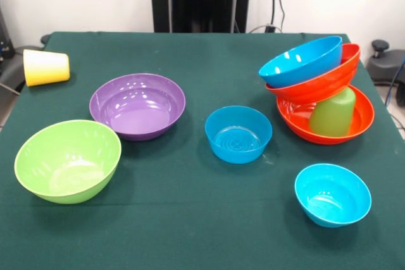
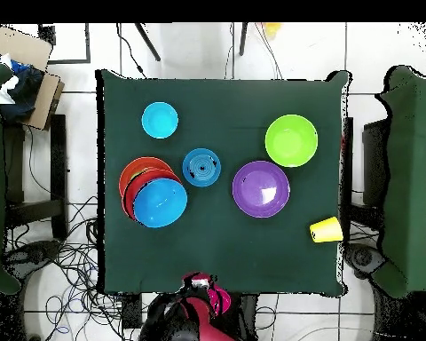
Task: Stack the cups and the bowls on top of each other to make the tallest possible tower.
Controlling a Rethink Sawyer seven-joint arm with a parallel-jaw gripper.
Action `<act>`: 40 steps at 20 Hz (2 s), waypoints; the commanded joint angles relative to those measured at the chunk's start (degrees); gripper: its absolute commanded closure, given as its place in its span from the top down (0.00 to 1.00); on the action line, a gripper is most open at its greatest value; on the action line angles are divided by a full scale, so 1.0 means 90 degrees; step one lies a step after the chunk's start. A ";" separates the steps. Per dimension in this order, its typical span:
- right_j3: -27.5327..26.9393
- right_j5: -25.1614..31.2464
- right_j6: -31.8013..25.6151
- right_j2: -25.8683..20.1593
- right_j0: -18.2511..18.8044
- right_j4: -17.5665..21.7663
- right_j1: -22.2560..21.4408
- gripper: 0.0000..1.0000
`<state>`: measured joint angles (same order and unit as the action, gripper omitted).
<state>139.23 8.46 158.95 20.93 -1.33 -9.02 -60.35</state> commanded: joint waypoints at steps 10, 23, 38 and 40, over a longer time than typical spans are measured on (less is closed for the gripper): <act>-0.0128 0.0282 -0.0893 -0.1090 0.0786 0.2401 -0.0657 0.00; 0.0527 0.1488 -0.1753 -0.1972 0.2125 0.2376 -0.2093 0.00; 0.0587 0.0838 -0.0660 -0.2539 0.2544 0.3264 -0.1646 0.00; 0.0276 0.0595 -0.0205 -0.2341 0.2220 0.3508 -0.1195 0.00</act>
<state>140.41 16.12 158.93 1.24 21.91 15.59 -76.20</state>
